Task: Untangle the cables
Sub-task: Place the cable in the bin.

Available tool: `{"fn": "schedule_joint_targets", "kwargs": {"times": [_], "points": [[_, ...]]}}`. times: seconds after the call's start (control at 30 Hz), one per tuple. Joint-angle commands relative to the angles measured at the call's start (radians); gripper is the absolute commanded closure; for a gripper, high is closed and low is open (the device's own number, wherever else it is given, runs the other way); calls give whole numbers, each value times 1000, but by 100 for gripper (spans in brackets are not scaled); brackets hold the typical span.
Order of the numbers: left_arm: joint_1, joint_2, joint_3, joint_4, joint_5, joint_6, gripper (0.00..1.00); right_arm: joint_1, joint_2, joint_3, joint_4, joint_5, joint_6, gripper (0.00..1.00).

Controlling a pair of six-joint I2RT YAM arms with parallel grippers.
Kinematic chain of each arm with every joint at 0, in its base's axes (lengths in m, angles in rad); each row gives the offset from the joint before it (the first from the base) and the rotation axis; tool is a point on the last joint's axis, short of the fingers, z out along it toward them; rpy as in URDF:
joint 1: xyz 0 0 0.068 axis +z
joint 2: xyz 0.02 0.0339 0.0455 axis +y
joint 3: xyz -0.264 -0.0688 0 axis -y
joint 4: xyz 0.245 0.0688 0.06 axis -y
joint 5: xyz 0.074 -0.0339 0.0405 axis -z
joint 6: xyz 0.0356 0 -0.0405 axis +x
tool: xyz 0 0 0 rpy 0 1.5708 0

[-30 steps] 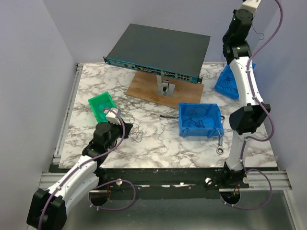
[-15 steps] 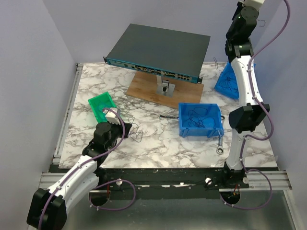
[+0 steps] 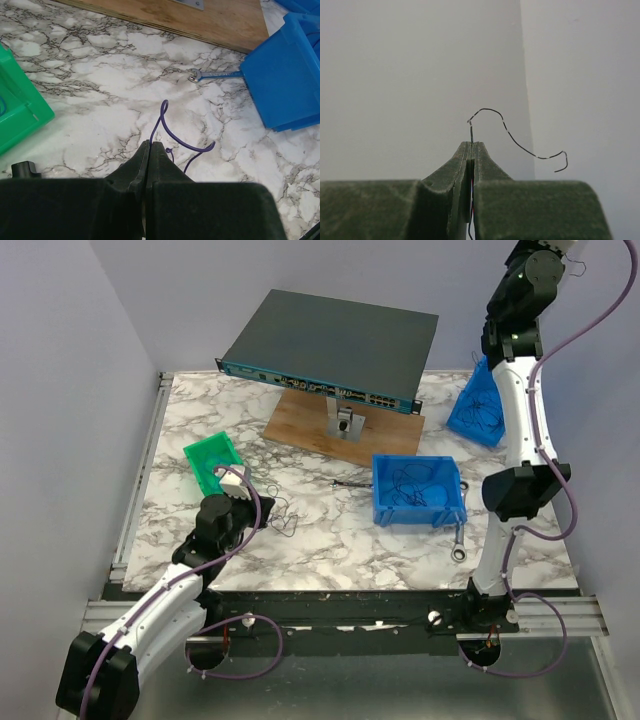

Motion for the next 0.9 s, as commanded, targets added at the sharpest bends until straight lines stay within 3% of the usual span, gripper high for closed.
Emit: {"fn": "schedule_joint_targets", "kwargs": {"times": [0.0,0.17,0.43,0.63,0.7,0.8,0.87], "points": [[-3,-1,10,7,-13,-4,100,-31,-55,-24,34,-7,2,93],[-3,4,11,7,-8,-3,100,-37,-112,-201,72,10,0,95],[-3,9,13,6,-10,-5,100,-38,-219,-630,183,38,39,97],[-3,6,12,6,-11,-5,100,-38,-235,-835,181,26,113,98],[-3,4,11,6,-13,-5,100,-43,-212,-837,98,-40,169,97],[-3,-6,7,6,-13,-6,100,-78,-98,-690,-160,-247,282,99],[-3,-14,5,1,-14,-5,100,-107,-32,-626,-258,-273,328,99]]}}
